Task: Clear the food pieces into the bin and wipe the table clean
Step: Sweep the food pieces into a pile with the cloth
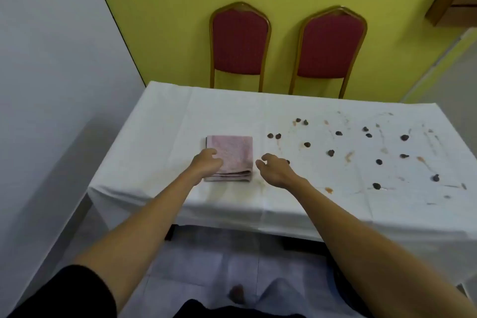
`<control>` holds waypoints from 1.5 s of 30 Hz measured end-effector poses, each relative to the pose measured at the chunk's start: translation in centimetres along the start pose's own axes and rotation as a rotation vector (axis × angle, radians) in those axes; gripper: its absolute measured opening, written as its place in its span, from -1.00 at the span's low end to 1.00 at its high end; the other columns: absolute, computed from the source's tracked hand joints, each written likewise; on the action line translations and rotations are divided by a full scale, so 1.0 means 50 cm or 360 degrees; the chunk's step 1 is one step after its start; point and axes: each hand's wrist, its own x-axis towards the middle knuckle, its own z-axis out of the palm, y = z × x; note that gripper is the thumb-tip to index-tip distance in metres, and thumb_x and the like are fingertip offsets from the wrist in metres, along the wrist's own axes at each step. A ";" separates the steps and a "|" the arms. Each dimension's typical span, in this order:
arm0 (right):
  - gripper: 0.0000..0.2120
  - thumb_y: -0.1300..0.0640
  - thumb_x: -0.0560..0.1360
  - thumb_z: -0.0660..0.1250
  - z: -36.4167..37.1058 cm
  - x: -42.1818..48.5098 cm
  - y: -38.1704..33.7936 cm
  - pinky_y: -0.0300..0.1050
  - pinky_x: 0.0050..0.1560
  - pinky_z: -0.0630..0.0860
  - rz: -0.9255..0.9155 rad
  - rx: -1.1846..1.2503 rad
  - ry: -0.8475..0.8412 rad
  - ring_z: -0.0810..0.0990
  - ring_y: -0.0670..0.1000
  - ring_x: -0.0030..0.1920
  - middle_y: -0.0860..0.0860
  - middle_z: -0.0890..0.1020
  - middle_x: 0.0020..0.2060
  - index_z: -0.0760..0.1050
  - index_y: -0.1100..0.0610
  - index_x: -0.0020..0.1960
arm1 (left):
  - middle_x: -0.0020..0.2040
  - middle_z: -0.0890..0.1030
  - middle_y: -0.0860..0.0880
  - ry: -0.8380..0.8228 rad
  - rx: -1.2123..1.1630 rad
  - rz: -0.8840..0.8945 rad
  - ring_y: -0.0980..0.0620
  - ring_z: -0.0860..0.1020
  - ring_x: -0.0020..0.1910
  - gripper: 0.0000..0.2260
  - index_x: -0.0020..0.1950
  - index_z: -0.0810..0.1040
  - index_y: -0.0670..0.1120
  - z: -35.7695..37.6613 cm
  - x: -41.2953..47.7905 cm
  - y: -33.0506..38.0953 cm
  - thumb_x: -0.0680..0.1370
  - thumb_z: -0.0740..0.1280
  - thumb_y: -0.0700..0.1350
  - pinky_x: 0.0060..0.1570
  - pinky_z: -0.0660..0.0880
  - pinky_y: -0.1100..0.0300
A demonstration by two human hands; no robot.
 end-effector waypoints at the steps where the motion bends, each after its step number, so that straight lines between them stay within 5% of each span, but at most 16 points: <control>1: -0.55 -0.02 0.68 0.04 0.005 0.005 -0.002 -0.04 0.13 0.35 0.0029 0.0033 0.0008 0.43 0.18 0.32 0.17 0.46 0.35 0.31 0.24 0.44 | 0.41 0.44 -0.05 0.0082 -0.0083 -0.0004 -0.03 0.46 0.18 -0.59 0.47 0.39 -0.07 0.000 0.003 0.002 0.60 0.24 -0.16 0.05 0.34 0.17; 3: -0.62 0.01 0.67 0.03 0.014 0.025 0.001 -0.07 0.03 0.37 0.0070 0.0073 0.0026 0.50 0.16 0.17 0.16 0.52 0.20 0.40 0.25 0.30 | -0.03 0.49 0.04 0.0281 -0.0140 -0.0051 -0.04 0.47 -0.04 -0.87 -0.04 0.47 0.00 -0.003 0.022 -0.004 0.57 0.22 -0.23 -0.13 0.35 0.19; 6: -0.70 0.06 0.66 0.03 0.023 0.059 -0.006 -0.03 -0.08 0.44 0.0091 0.0104 0.0015 0.55 0.16 -0.01 0.16 0.56 -0.01 0.42 0.25 0.01 | -0.33 0.30 -0.01 0.0383 -0.0186 -0.0204 0.00 0.33 -0.34 -0.71 -0.31 0.22 -0.06 -0.004 0.046 0.001 0.55 0.19 -0.28 -0.40 0.19 0.21; 12: -0.76 0.13 0.55 0.10 0.036 0.144 -0.027 0.13 -0.04 0.67 0.0446 0.0817 -0.0040 0.70 0.22 -0.11 0.22 0.65 -0.06 0.45 0.27 -0.01 | -0.25 0.55 -0.12 0.0438 -0.0259 -0.0316 0.01 0.47 -0.40 -0.85 -0.26 0.38 -0.15 0.000 0.095 0.005 0.52 0.24 -0.23 -0.44 0.30 0.24; 17: -0.77 0.01 0.49 0.28 0.041 0.173 -0.037 -0.11 -0.32 0.45 0.0560 0.0938 -0.0189 0.47 0.05 -0.34 0.09 0.51 -0.31 0.46 0.20 -0.08 | -0.22 0.56 -0.02 0.0346 -0.0473 -0.0375 0.00 0.55 -0.20 -0.70 -0.17 0.48 -0.14 -0.001 0.128 0.020 0.50 0.42 0.07 -0.23 0.48 0.17; 22: -0.80 0.02 0.49 0.36 0.036 0.185 -0.041 -0.15 -0.40 0.37 0.0446 0.1050 -0.0345 0.45 0.01 -0.39 0.08 0.51 -0.32 0.50 0.17 -0.10 | -0.30 0.47 -0.05 0.0410 -0.0378 -0.0279 -0.02 0.47 -0.27 -0.74 -0.27 0.44 -0.10 0.010 0.142 0.033 0.44 0.45 0.00 -0.26 0.38 0.14; 26: -0.85 0.06 0.49 0.28 0.021 0.193 -0.024 -0.06 -0.21 0.50 0.0329 0.0840 -0.0194 0.54 0.06 -0.17 0.07 0.57 -0.15 0.46 0.14 -0.02 | -0.42 0.27 0.02 0.0496 -0.0312 -0.0136 0.04 0.26 -0.42 -0.59 -0.35 0.21 -0.02 0.030 0.136 0.048 0.45 0.46 -0.10 -0.41 0.21 0.20; 29: -0.79 0.06 0.57 0.20 0.008 0.186 -0.020 -0.08 -0.13 0.51 0.0143 0.0583 -0.0050 0.56 0.09 -0.03 0.08 0.59 -0.01 0.43 0.16 0.12 | -0.31 0.46 -0.04 0.0477 -0.0212 -0.0031 -0.01 0.42 -0.32 -0.77 -0.22 0.39 -0.11 0.060 0.132 0.071 0.49 0.41 -0.08 -0.34 0.33 0.14; 31: -0.78 0.07 0.59 0.17 0.005 0.179 -0.028 -0.03 -0.06 0.51 -0.0029 0.0374 -0.0038 0.58 0.12 -0.02 0.11 0.62 0.02 0.43 0.18 0.12 | -0.14 0.59 -0.01 0.0431 -0.0181 0.0054 -0.03 0.54 -0.15 -0.78 0.01 0.51 -0.13 0.079 0.132 0.087 0.56 0.33 0.03 -0.21 0.46 0.15; 35: -0.74 0.10 0.52 0.26 0.003 0.166 -0.029 0.01 0.00 0.54 -0.0274 0.0163 -0.0135 0.57 0.21 0.00 0.12 0.63 -0.01 0.44 0.16 0.19 | 0.01 0.68 0.04 0.0214 -0.0323 0.0116 0.04 0.64 0.00 -0.41 0.19 0.56 0.03 0.107 0.127 0.111 0.44 0.23 0.46 0.02 0.62 0.08; 40: -0.65 0.11 0.58 0.30 -0.002 0.145 -0.017 -0.24 -0.07 0.58 -0.0206 0.0823 -0.0377 0.64 -0.01 -0.03 0.07 0.63 0.02 0.47 0.09 0.36 | -0.06 0.71 -0.01 0.0306 -0.0462 -0.0045 0.00 0.69 -0.10 -0.62 0.12 0.58 0.01 0.111 0.153 0.109 0.42 0.46 0.19 -0.10 0.67 0.02; 43: -0.56 0.13 0.56 0.33 -0.005 0.147 -0.011 -0.26 -0.13 0.51 -0.0104 0.1043 -0.0481 0.60 -0.07 -0.04 0.03 0.64 0.05 0.43 -0.07 0.42 | -0.15 0.69 -0.05 0.0390 -0.0392 -0.0040 -0.08 0.68 -0.11 -0.82 -0.04 0.60 -0.03 0.098 0.173 0.120 0.48 0.38 0.05 -0.19 0.62 0.08; 45: -0.58 0.10 0.57 0.34 -0.012 0.150 0.005 -0.23 -0.16 0.53 0.0088 0.1182 -0.0336 0.60 -0.06 -0.06 -0.01 0.65 0.02 0.45 0.02 0.43 | -0.15 0.67 -0.08 0.0493 -0.0222 0.0027 -0.12 0.65 -0.11 -0.81 -0.06 0.59 -0.11 0.092 0.183 0.139 0.54 0.32 0.01 -0.19 0.49 0.15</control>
